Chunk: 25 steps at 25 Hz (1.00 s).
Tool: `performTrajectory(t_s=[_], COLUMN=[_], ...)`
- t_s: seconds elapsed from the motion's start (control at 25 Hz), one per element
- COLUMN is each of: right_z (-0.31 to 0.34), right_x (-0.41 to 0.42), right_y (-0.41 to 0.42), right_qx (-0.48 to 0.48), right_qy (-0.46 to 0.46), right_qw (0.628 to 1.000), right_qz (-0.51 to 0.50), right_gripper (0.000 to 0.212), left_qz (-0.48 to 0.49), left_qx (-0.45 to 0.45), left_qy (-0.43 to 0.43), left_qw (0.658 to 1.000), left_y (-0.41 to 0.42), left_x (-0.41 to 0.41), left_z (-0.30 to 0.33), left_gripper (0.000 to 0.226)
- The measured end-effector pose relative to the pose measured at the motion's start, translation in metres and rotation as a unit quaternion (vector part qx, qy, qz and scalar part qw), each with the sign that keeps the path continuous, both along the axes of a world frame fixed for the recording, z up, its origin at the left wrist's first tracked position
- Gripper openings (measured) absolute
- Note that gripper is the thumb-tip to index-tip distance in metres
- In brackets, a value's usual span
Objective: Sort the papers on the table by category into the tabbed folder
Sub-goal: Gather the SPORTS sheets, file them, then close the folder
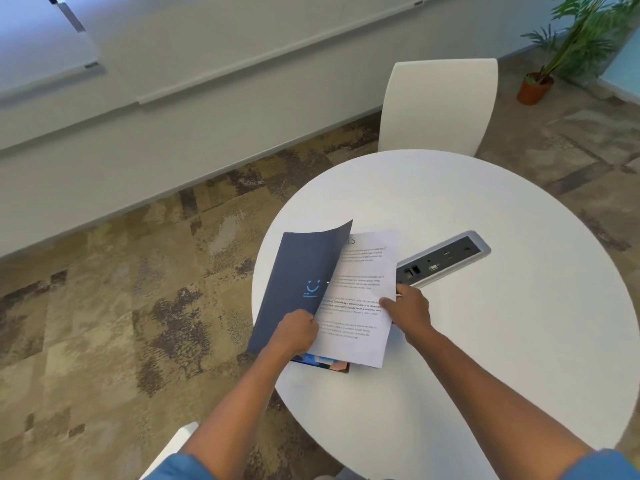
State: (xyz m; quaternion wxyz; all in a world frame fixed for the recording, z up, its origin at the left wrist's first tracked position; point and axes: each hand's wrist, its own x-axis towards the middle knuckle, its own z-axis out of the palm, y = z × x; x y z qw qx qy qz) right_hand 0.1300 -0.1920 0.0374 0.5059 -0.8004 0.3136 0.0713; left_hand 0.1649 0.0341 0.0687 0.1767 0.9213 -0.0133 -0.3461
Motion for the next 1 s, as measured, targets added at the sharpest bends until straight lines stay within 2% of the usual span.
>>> performTrajectory(t_s=[0.2,0.44,0.6,0.76,0.88,1.0], right_z=[-0.002,-0.014,-0.021,-0.027,-0.03,-0.033], right_x=[0.012,0.032,0.034,0.038,0.044,0.048], right_y=[0.03,0.056,0.073,0.094,0.107,0.113], right_qx=[-0.015,-0.015,-0.02,-0.031,-0.042,-0.027], right_qy=[-0.005,-0.008,-0.017,-0.009,0.0,0.006], right_qw=[1.0,1.0,0.999,0.999,0.998,0.998], right_qz=[0.016,-0.008,-0.027,-0.043,-0.043,-0.05], right_gripper=[0.019,0.018,0.022,0.006,0.026,0.024], left_qz=[-0.018,-0.021,-0.01,-0.021,-0.045,-0.046], left_qx=[-0.012,-0.02,-0.038,-0.027,-0.015,-0.003], left_qy=[0.008,0.01,0.018,0.013,0.001,-0.012], left_qw=[1.0,1.0,0.999,0.999,0.999,0.999], left_y=[0.004,0.005,0.0,-0.006,-0.008,-0.008], left_x=[0.002,0.006,0.006,0.004,0.004,0.004], left_z=[0.001,0.007,0.01,0.016,0.018,0.016], left_gripper=[0.031,0.037,0.029,0.034,0.033,0.038])
